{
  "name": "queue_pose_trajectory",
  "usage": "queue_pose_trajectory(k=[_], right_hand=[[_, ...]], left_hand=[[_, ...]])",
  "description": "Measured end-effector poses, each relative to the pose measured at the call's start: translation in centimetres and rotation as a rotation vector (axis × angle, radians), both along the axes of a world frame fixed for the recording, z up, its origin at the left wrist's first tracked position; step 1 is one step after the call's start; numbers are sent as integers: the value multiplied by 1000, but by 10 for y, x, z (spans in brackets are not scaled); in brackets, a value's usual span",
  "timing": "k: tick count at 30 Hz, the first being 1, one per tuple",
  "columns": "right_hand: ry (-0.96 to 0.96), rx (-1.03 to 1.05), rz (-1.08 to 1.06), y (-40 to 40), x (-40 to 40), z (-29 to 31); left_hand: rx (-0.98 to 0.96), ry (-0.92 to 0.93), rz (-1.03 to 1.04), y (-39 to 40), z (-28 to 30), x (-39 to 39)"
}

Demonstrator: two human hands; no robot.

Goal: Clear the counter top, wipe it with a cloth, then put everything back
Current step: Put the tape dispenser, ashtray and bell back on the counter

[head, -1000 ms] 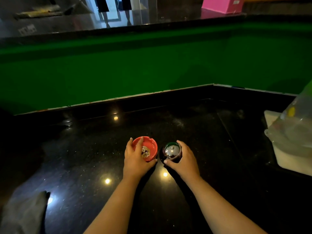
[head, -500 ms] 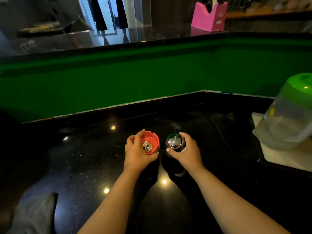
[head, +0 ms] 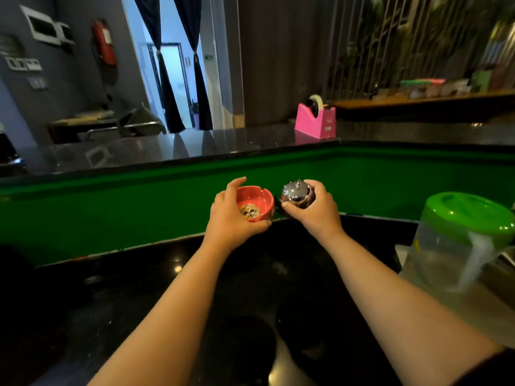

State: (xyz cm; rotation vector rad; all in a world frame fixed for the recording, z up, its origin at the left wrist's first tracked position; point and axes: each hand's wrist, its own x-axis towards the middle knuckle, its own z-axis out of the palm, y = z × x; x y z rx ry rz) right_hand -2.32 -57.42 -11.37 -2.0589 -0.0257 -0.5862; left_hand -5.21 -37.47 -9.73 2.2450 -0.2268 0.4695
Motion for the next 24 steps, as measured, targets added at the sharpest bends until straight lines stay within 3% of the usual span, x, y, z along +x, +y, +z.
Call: queue_pose_trajectory(k=[5, 10, 24], right_hand=[[-83, -4, 23, -13, 59, 64], [-77, -3, 85, -19, 126, 101], [156, -119, 193, -22, 241, 104]], left_hand=[[10, -34, -9, -10, 68, 53], [-12, -29, 63, -13, 102, 113], [-71, -17, 177, -32, 90, 212]])
